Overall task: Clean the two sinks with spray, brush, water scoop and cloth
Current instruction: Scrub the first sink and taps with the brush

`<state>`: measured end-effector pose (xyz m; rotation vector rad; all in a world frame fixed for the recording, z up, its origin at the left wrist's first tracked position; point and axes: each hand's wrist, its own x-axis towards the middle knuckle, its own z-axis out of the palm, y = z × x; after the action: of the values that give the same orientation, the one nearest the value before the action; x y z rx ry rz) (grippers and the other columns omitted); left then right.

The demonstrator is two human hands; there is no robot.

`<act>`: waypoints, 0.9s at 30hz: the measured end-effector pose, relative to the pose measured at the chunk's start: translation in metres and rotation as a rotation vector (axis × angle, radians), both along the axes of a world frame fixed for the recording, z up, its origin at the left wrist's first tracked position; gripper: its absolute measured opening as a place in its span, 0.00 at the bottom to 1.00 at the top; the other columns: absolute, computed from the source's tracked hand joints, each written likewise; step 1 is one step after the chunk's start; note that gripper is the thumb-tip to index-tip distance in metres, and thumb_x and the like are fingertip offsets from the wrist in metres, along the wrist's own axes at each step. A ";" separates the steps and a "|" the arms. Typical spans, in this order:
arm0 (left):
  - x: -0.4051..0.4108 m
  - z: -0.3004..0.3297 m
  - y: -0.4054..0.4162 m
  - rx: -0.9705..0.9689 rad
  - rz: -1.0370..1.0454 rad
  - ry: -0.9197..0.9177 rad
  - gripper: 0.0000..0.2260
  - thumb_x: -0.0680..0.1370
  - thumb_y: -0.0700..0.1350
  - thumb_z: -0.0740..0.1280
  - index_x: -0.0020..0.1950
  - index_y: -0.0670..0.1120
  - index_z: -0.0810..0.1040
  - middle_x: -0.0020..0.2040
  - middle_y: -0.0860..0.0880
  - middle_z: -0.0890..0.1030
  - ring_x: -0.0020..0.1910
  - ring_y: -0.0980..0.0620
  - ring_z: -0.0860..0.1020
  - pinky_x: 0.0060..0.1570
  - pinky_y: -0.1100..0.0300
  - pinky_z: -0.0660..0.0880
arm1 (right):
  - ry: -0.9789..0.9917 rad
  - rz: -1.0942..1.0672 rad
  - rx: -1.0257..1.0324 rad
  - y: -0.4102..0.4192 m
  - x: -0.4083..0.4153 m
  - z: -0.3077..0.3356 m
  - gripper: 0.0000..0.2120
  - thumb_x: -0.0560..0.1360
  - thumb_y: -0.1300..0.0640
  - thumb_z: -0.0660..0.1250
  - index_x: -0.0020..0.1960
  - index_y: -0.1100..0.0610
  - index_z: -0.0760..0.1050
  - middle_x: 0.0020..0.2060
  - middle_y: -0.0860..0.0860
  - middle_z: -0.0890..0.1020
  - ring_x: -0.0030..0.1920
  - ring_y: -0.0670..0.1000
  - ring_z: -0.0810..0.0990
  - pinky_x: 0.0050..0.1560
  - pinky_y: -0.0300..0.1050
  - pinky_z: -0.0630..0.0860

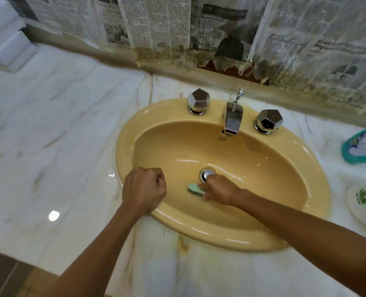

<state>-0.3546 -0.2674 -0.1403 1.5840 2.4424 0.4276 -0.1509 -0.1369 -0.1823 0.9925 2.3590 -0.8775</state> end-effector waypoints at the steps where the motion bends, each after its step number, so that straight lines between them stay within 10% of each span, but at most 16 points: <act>1: 0.000 0.000 -0.001 0.002 0.003 -0.001 0.17 0.70 0.49 0.54 0.41 0.51 0.83 0.34 0.50 0.82 0.39 0.46 0.77 0.35 0.58 0.66 | 0.017 0.037 -0.083 -0.006 0.000 0.001 0.14 0.75 0.54 0.71 0.60 0.55 0.78 0.41 0.57 0.77 0.45 0.56 0.76 0.43 0.47 0.68; 6: -0.001 0.001 0.000 -0.018 0.023 -0.019 0.16 0.70 0.48 0.55 0.40 0.50 0.83 0.33 0.51 0.81 0.38 0.46 0.77 0.35 0.56 0.73 | -0.056 0.021 0.083 0.008 0.014 -0.003 0.05 0.76 0.54 0.68 0.44 0.52 0.72 0.44 0.54 0.74 0.48 0.59 0.75 0.43 0.49 0.70; 12: 0.000 0.004 -0.003 -0.007 0.016 -0.030 0.13 0.70 0.47 0.57 0.38 0.50 0.82 0.32 0.51 0.81 0.36 0.46 0.76 0.34 0.57 0.71 | 0.086 0.045 -0.197 -0.022 0.003 0.018 0.16 0.75 0.56 0.71 0.62 0.60 0.80 0.38 0.47 0.82 0.37 0.42 0.74 0.39 0.39 0.66; 15: 0.000 0.005 -0.001 -0.041 0.028 -0.035 0.10 0.72 0.44 0.61 0.38 0.50 0.82 0.32 0.51 0.81 0.36 0.46 0.76 0.34 0.57 0.72 | -0.017 0.010 -0.158 -0.003 0.018 0.024 0.04 0.74 0.57 0.72 0.42 0.57 0.81 0.26 0.40 0.70 0.30 0.41 0.69 0.33 0.37 0.62; 17: 0.000 0.007 -0.001 -0.049 0.028 -0.040 0.09 0.72 0.43 0.62 0.38 0.50 0.82 0.32 0.51 0.81 0.36 0.46 0.77 0.34 0.58 0.71 | -0.097 -0.010 -0.043 -0.004 0.022 0.022 0.17 0.73 0.56 0.72 0.31 0.50 0.68 0.28 0.43 0.66 0.33 0.47 0.67 0.32 0.41 0.60; 20: 0.001 0.010 -0.002 -0.042 0.016 -0.049 0.09 0.72 0.42 0.62 0.38 0.49 0.82 0.32 0.50 0.81 0.35 0.46 0.76 0.34 0.58 0.70 | -0.038 0.006 -0.100 -0.025 0.010 0.033 0.04 0.74 0.56 0.71 0.43 0.55 0.81 0.33 0.48 0.77 0.39 0.54 0.71 0.35 0.44 0.65; 23: 0.002 0.013 -0.002 -0.055 0.003 -0.048 0.09 0.72 0.42 0.62 0.39 0.49 0.82 0.32 0.50 0.81 0.35 0.45 0.76 0.34 0.58 0.69 | 0.038 -0.007 -0.218 -0.028 0.010 0.056 0.12 0.75 0.56 0.71 0.57 0.58 0.83 0.49 0.53 0.86 0.45 0.53 0.79 0.45 0.45 0.73; 27: 0.000 0.017 -0.005 -0.041 -0.040 -0.057 0.09 0.73 0.43 0.62 0.41 0.49 0.83 0.33 0.49 0.81 0.36 0.46 0.76 0.35 0.59 0.67 | -0.126 -0.033 -0.043 -0.039 0.030 0.064 0.10 0.74 0.57 0.70 0.54 0.57 0.82 0.41 0.53 0.80 0.44 0.53 0.73 0.38 0.43 0.66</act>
<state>-0.3545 -0.2721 -0.1236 1.5793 2.3576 0.4081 -0.1210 -0.1759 -0.1179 1.0407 2.2159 -0.8480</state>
